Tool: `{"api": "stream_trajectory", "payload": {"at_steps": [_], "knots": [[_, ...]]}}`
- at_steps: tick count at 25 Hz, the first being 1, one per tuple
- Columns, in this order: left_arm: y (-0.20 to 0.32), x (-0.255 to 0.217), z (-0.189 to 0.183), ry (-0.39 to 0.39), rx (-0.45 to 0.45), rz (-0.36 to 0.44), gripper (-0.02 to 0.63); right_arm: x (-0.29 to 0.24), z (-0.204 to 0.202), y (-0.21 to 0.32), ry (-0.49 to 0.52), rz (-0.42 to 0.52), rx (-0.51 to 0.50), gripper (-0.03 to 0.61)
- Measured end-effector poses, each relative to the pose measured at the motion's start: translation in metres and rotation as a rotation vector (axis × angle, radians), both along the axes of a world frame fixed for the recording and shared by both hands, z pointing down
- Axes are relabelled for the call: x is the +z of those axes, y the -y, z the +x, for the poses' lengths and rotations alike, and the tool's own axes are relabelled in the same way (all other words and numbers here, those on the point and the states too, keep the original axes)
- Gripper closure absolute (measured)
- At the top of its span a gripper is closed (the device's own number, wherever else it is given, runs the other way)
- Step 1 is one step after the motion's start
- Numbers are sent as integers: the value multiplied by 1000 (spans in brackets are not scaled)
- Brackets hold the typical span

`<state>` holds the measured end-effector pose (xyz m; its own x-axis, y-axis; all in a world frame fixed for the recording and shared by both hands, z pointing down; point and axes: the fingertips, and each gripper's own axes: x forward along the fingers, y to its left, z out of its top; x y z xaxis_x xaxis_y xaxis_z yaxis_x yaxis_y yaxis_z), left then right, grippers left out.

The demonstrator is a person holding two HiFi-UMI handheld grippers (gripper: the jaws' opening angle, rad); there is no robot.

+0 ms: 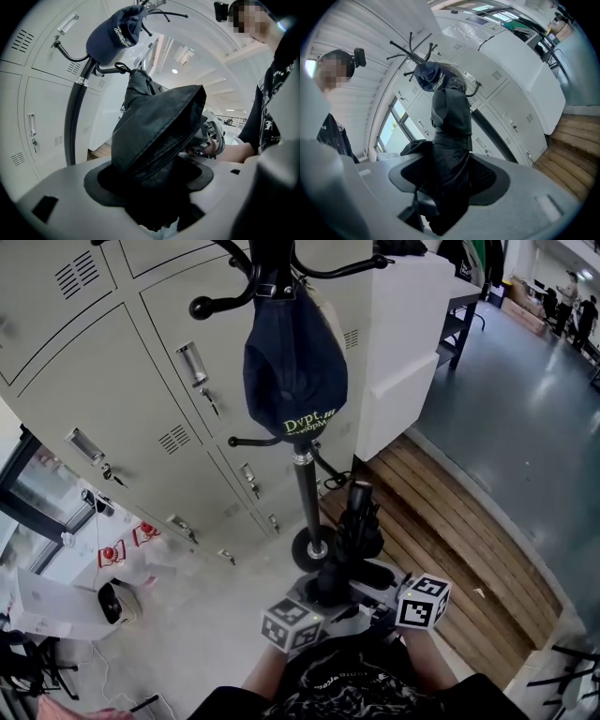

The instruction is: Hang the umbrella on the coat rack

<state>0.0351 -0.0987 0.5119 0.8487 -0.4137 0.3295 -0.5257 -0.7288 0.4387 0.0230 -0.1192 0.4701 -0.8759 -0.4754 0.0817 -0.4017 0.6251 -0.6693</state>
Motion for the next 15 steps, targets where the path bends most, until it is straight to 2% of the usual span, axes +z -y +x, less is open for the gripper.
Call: {"api": "stream_trajectory", "payload": {"at_steps": [15], "knots": [[4, 5, -3, 12, -24, -6, 290, 4, -4, 4, -8, -15, -42, 322]]}}
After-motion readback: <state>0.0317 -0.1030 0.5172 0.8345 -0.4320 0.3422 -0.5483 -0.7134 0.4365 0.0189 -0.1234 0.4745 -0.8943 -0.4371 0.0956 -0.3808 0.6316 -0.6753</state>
